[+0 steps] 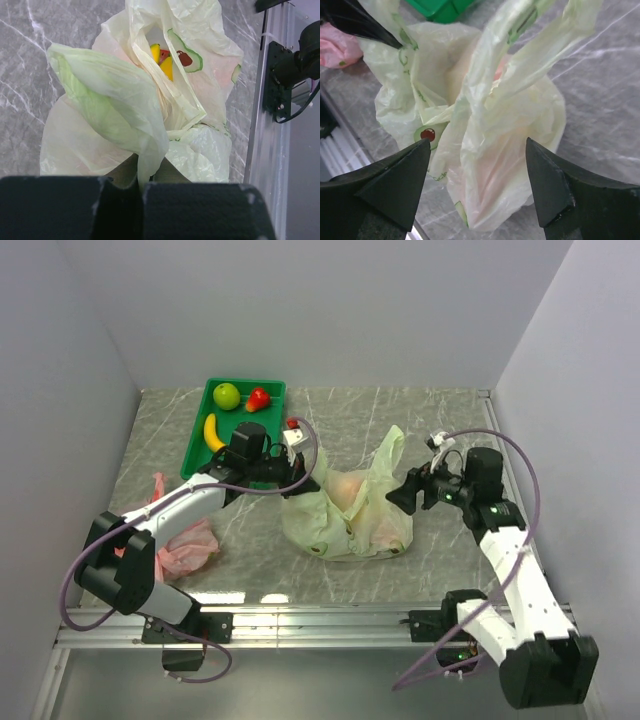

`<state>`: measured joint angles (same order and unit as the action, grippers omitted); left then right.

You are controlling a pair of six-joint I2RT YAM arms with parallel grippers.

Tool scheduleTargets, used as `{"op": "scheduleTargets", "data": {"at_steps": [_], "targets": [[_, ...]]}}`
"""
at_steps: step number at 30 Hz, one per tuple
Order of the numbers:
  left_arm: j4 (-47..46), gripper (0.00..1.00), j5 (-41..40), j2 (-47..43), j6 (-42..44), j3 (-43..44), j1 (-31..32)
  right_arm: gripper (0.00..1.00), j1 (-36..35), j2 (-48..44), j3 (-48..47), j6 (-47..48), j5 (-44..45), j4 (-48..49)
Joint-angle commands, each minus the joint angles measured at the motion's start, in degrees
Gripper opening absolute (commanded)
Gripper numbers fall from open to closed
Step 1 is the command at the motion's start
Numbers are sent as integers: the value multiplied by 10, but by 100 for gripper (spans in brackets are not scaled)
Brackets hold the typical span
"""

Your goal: Place the fake fruits into the plastic bag and tie a complex knot

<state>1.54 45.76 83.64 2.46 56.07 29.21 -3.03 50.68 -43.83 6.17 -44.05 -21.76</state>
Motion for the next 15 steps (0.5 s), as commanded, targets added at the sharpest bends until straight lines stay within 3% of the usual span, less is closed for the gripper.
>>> {"op": "scheduleTargets", "data": {"at_steps": [1, 4, 6, 9, 10, 12, 15], "targets": [[-7, 0, 32, 2, 36, 26, -2, 84, 3, 56, 14, -34, -46, 113], [2, 0, 49, -1, 68, 32, -1, 84, -2, 121, -5, -35, -55, 165], [10, 1, 69, -1, 89, 35, 1, 79, -8, 156, -21, -35, -63, 195], [40, 0, 90, -1, 149, 44, 13, 42, -37, 187, -43, -15, -89, 209], [61, 1, 99, -1, 189, 48, 16, 17, -49, 192, -48, -7, -95, 210], [93, 0, 112, 2, 240, 64, 34, 3, -85, 204, -61, 31, -103, 193], [146, 1, 120, 10, 329, 85, 55, 0, -114, 219, -73, 79, -110, 157]]}}
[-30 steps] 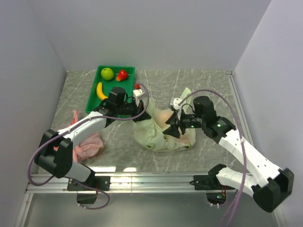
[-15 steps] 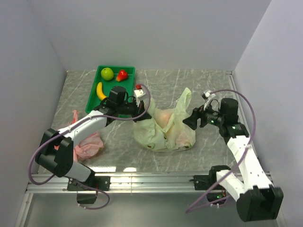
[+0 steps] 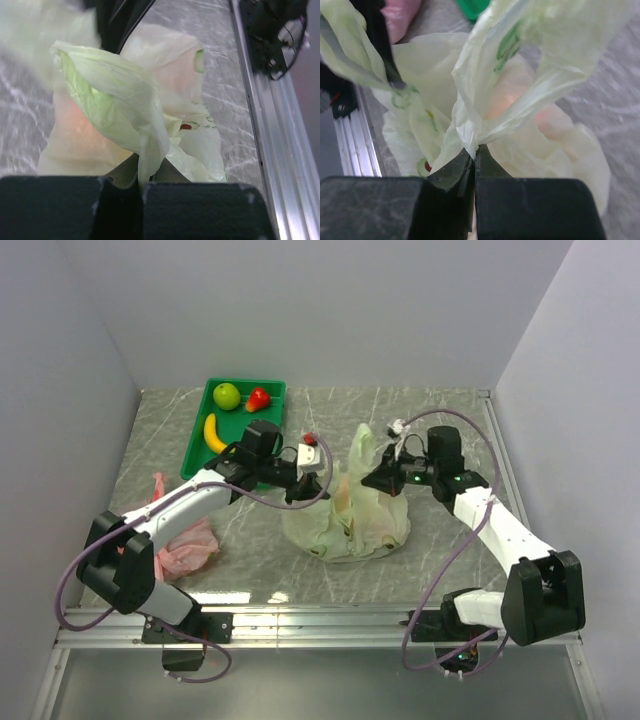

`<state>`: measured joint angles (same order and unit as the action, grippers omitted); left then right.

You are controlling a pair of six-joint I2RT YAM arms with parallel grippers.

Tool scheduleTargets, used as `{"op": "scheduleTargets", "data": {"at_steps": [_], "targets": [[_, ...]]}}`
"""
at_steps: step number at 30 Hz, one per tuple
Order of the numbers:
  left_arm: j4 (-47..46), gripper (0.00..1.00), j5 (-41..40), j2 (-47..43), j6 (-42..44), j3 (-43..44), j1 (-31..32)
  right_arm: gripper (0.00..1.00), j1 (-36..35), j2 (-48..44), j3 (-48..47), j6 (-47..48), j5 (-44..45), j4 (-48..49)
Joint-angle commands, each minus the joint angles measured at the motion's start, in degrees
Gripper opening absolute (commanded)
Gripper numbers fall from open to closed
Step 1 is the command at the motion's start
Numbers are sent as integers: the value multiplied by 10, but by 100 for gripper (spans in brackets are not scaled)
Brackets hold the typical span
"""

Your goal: Place the fake fruits into the plastic bag and tie a complex knot

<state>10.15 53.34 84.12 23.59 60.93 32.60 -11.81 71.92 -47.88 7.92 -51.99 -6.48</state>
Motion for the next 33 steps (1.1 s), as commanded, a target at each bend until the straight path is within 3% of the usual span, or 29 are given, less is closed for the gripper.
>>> {"op": "scheduleTargets", "data": {"at_steps": [1, 5, 9, 15, 17, 19, 20, 21, 22, 25, 33], "targets": [[70, 1, 47, 8, 148, 42, 26, 0, -40, 10, -34, 73, -31, -14], [98, 2, 56, 33, 184, 71, 34, 0, -66, 32, -51, 138, -34, -70], [160, 4, 58, 52, 312, 96, 51, 0, -76, 60, -86, 210, -57, -149], [175, 4, 57, 89, 330, 126, 56, 3, -77, 72, -121, 282, -81, -242], [160, 6, 53, 95, 321, 130, 55, 8, -76, 72, -124, 291, -84, -259], [152, 9, 50, 97, 309, 131, 55, 23, -75, 69, -124, 302, -89, -273], [156, 14, 51, 98, 306, 135, 55, 25, -76, 64, -121, 303, -87, -270], [163, 19, 48, 98, 307, 139, 55, 24, -76, 61, -116, 287, -84, -260], [175, 23, 46, 97, 308, 142, 55, 12, -76, 60, -112, 281, -80, -245], [226, 38, 39, 81, 315, 153, 53, 0, -73, 66, -115, 271, -68, -236], [244, 45, 5, -3, 249, 110, 28, 0, -70, 74, -129, 261, -65, -235]]}}
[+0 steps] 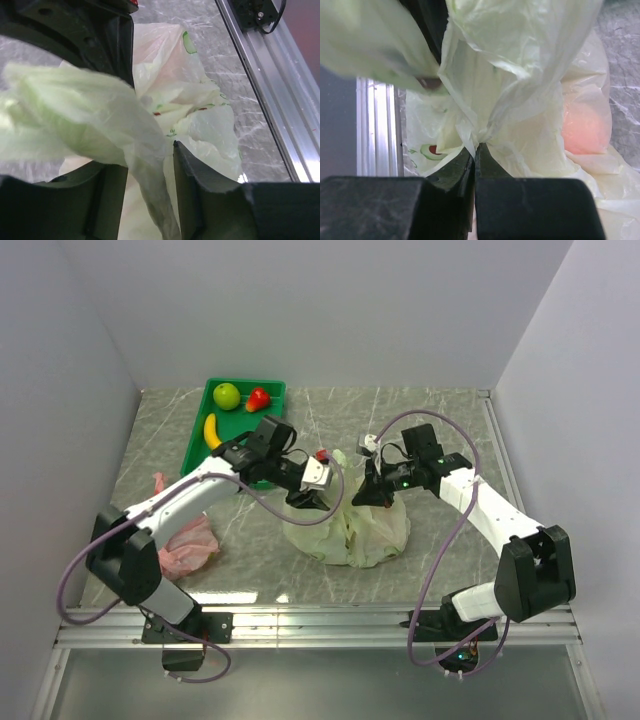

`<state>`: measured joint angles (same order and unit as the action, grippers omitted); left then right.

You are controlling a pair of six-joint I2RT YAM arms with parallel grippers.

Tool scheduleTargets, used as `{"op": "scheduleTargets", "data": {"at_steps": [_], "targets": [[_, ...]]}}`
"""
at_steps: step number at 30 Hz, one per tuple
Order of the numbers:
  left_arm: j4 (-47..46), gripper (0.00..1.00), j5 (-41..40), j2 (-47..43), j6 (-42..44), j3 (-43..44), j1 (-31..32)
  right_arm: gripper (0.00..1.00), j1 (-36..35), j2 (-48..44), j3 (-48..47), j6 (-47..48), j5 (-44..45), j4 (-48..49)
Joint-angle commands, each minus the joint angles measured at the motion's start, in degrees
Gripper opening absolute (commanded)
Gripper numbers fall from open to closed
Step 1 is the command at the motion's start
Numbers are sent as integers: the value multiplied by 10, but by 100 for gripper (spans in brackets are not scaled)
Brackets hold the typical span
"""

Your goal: Place the fake fruits into the plastic bag and tie a complex knot

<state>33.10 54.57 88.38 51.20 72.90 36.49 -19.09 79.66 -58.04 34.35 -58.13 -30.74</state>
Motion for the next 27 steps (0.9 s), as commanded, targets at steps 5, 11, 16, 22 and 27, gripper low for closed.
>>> {"op": "scheduleTargets", "data": {"at_steps": [5, 11, 16, 22, 27], "targets": [[21, 54, -16, -70, -34, -25, -26, 0, 2, -2, -34, 3, -1, -4], [43, 75, -14, -73, -29, -22, -34, 0, 2, -3, -42, -16, 13, -1], [38, 75, -24, -79, -51, -27, -43, 0, -5, -6, -44, -60, 63, 20], [8, 74, -24, -92, -127, -29, -74, 0, -9, -6, -43, -63, 67, 17], [3, 77, -34, -125, -175, -53, -93, 0, -9, -5, -41, -65, 70, 22]]}}
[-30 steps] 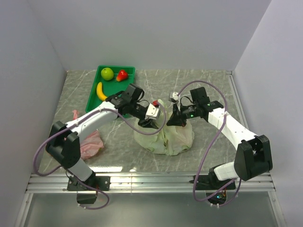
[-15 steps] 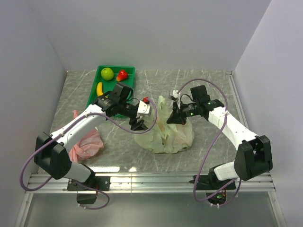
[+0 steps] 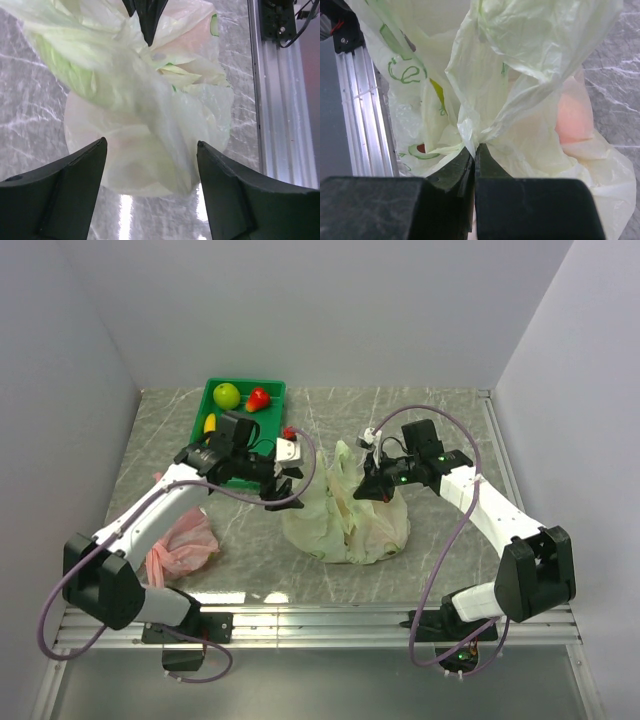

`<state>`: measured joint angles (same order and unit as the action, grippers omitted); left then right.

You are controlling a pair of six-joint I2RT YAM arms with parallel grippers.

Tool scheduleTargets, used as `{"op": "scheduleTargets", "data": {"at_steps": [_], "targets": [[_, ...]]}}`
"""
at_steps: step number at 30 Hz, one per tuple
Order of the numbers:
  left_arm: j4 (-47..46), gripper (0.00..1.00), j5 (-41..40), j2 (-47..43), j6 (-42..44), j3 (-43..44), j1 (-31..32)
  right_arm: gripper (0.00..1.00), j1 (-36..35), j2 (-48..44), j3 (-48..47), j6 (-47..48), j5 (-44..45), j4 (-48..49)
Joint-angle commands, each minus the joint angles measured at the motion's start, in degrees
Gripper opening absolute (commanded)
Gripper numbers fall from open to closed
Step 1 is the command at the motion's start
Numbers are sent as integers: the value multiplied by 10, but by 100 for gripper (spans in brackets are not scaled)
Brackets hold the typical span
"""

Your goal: Place the fake fruits into the plastic bag and tie a complex knot

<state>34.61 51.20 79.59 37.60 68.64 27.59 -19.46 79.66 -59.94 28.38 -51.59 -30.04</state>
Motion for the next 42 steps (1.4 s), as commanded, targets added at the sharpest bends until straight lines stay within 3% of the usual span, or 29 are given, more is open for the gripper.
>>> {"op": "scheduleTargets", "data": {"at_steps": [1, 6, 11, 14, 15, 16, 19, 26, 30, 32, 38, 42], "targets": [[-10, 79, -1, -43, -40, -17, -5, 0, -6, -3, -22, -6, 4, 17], [-40, 78, -7, -66, -73, -36, -6, 0, -5, -5, -23, 0, 4, 17], [-74, 70, 13, -30, -108, -23, 2, 0, -9, -13, -19, 4, 14, 23], [-65, 54, 35, 1, -84, -1, 18, 0, -11, -6, -30, 3, 18, 9], [-56, 45, 55, 7, -68, 13, 21, 0, -12, -3, -39, 2, 19, -1], [-52, 30, 64, 13, -53, 19, 25, 0, -12, 7, -46, 8, 12, -16], [-64, 15, 79, 34, -24, 34, 40, 0, -13, 35, -80, 72, -34, -104], [15, 6, 114, 83, 136, 96, 85, 0, -18, 73, -109, 119, -58, -166], [-38, 3, 91, 93, 94, 85, 89, 2, -18, 70, -116, 156, -66, -211], [-62, 3, 89, 103, 66, 88, 88, 10, -19, 60, -107, 166, -61, -209], [-89, 2, 80, 115, 35, 69, 76, 50, -14, 47, -93, 223, -55, -254], [-117, 1, 65, 115, 11, 59, 66, 64, -5, 52, -97, 255, -61, -287]]}}
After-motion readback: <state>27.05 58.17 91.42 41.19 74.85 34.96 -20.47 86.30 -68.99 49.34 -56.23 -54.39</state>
